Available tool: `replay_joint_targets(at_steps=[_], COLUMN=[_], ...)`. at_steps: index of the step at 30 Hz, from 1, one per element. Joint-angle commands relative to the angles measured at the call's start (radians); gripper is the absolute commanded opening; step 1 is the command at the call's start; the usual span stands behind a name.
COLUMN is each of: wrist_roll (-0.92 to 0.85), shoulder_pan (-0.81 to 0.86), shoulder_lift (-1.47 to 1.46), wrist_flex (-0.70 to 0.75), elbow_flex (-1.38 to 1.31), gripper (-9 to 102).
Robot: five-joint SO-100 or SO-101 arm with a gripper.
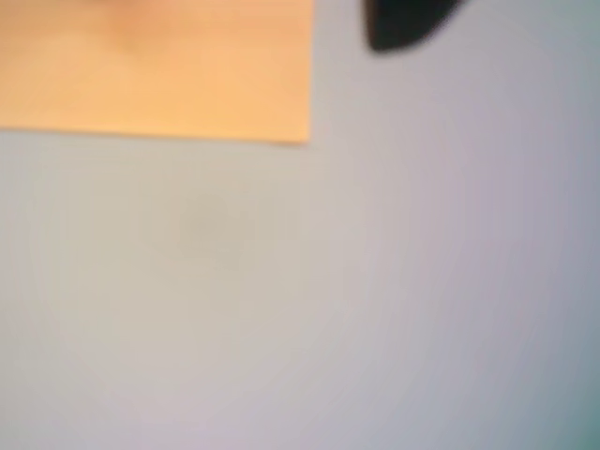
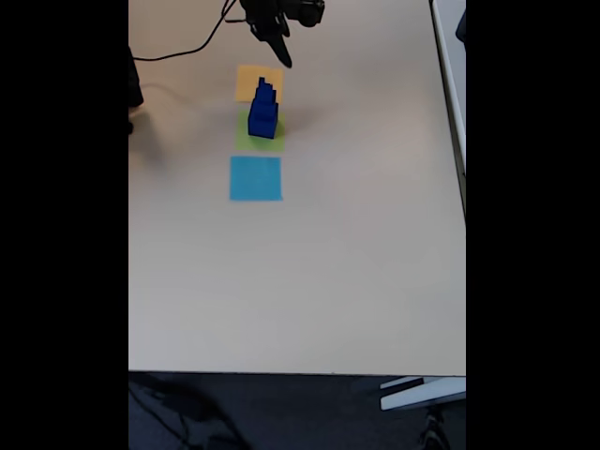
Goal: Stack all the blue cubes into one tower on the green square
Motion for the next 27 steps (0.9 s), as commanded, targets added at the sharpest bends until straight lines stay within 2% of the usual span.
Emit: replay_joint_targets(at_steps=[1,9,18,27], wrist_roll=[0.006,0.017,0.040,0.049], shoulder_pan=[-0.018,-0.029,-0.038,-0.009], shoulder_lift=[-0.002,-0.032,-0.048,-0.017], wrist_flex=[-0.083,-0.276,-0.407,-0.422], elbow_flex=[0.038,0.190,0.299,0.387], gripper=[34,33,32,29])
